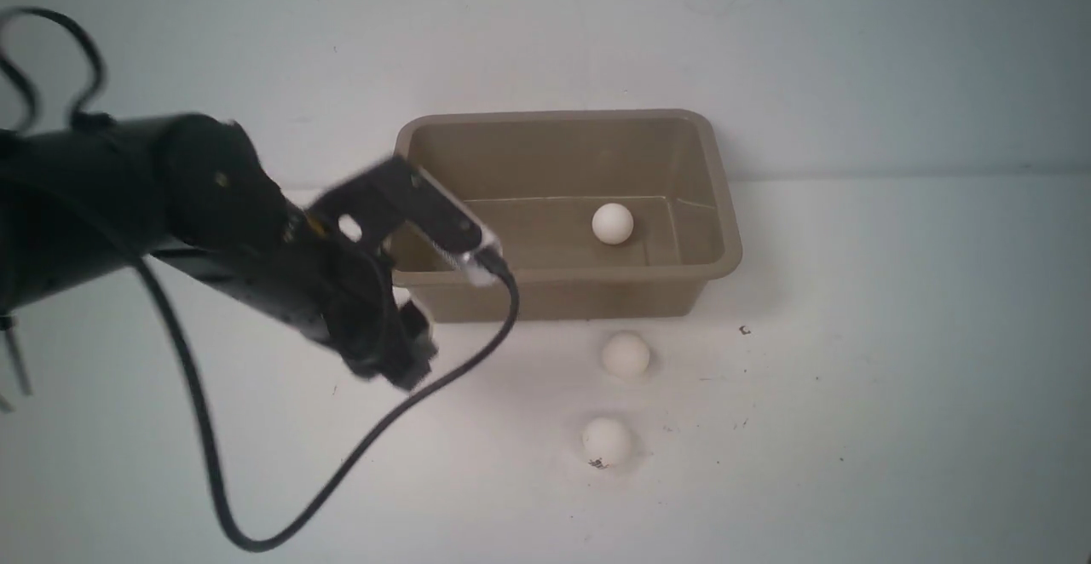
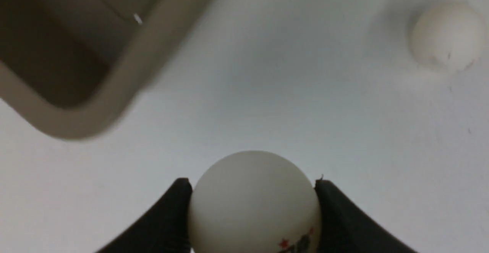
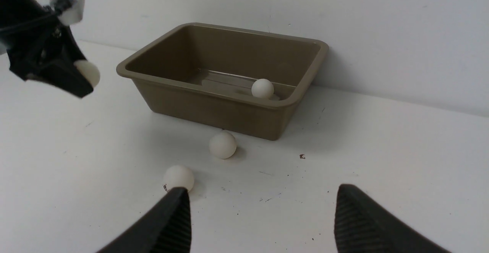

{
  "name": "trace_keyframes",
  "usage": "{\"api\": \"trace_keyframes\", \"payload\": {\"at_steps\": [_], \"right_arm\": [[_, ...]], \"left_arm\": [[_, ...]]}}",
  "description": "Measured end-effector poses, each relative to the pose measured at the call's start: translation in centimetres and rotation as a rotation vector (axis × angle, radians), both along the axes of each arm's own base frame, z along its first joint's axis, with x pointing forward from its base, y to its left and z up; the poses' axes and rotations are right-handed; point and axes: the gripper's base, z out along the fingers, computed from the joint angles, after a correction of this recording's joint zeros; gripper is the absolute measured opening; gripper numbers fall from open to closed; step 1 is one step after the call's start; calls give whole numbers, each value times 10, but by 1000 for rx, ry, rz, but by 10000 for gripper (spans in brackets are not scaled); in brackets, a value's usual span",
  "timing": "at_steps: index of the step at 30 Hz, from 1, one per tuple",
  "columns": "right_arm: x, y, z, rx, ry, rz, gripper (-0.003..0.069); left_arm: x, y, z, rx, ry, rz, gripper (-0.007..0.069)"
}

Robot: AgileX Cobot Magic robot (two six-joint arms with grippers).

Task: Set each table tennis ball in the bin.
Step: Use the left arm to clamp the table tennis ball closest to it, then use the left arm to put the table tennis ball into the box

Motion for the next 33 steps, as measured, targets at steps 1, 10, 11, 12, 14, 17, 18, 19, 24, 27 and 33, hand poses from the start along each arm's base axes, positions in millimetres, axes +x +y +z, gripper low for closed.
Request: {"api": "trace_keyframes", "payload": {"at_steps": [1,10,11,12,14,17,18,19,24,27,33], "right_arm": [[0,0,0,0,0,0,461],[0,0,-1,-2,7,4,461],[0,0,-1,-2,7,4,461],[0,0,-1,-2,7,4,461],[0,0,-1,-2,7,4,461],[0,0,-1,-2,8,5,461],[0,0,-1,-2,8,5,461],[0,0,-1,-3,8,5,461],[-1,1,0,-4,2,16,461],[-1,2,0,5,-3,27,461],[-1,3,1,13,-9,39,461]], "left_arm": [[3,0,5,-15,-56,4,346],[59,-5,-2,-24,-455,99,346],[66,-8,-9,-13,-445,94,346],[70,-9,-12,-10,-440,92,346],[86,-17,-30,2,-386,68,361],[103,-28,-46,-14,-289,33,433],[106,-31,-48,-24,-257,22,463],[107,-31,-47,-28,-252,22,467],[105,-39,-8,-134,-185,25,483],[86,-36,33,-160,-171,-9,459],[29,-18,104,-159,-127,-35,437]]}}
